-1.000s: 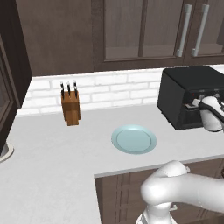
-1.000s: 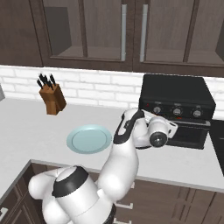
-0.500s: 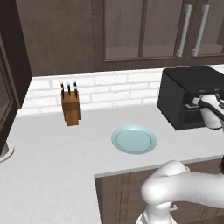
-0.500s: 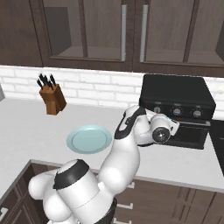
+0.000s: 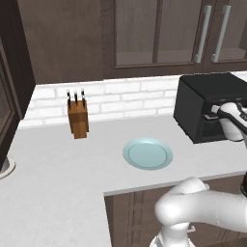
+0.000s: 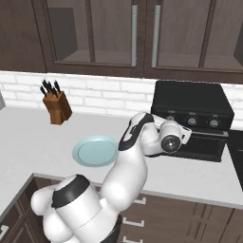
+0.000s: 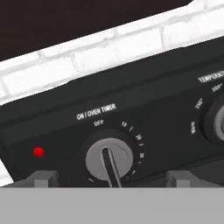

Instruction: Pick up the kebab skewer and baguette bread, and place them inside the toaster oven. Close the toaster oven door and start by setting the timer.

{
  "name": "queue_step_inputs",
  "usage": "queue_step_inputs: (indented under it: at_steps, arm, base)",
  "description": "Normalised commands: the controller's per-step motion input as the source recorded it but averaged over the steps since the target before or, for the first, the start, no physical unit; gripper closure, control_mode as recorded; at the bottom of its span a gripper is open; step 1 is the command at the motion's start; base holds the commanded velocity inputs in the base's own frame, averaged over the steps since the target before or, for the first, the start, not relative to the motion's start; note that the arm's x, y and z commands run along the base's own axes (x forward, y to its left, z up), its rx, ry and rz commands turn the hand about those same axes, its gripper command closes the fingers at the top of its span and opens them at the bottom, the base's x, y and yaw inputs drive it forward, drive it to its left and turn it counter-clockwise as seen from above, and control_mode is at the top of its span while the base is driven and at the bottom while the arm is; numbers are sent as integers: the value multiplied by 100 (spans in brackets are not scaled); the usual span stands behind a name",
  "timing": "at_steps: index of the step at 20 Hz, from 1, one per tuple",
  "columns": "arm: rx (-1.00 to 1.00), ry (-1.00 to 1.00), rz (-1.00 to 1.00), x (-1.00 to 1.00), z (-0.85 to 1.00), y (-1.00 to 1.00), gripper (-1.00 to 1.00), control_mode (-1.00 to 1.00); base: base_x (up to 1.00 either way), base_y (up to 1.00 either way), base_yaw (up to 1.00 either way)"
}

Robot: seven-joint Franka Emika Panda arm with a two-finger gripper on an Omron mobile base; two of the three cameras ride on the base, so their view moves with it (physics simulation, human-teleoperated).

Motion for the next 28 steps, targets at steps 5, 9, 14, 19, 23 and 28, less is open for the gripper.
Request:
queue_step_inputs:
  at_steps: [5,9,14,19,23,28]
  arm:
    - [0,1,0,-38,23,0,-100,-100]
    - [0,16,0,-51,-1,0,-100,-100]
    - [1,28,0,-27,-13,-2,-100,-100]
    - [19,20,-4,-1,0,-3,-100,-100]
    - [32,3,-10,-16,-18,-11,-100,-100]
    - [34,0,-14,-17,-27,-13,-100,-100]
  base:
    - [0,0,0]
    - [0,0,0]
    - [0,0,0]
    - [0,0,0]
    - [0,0,0]
    - [0,0,0]
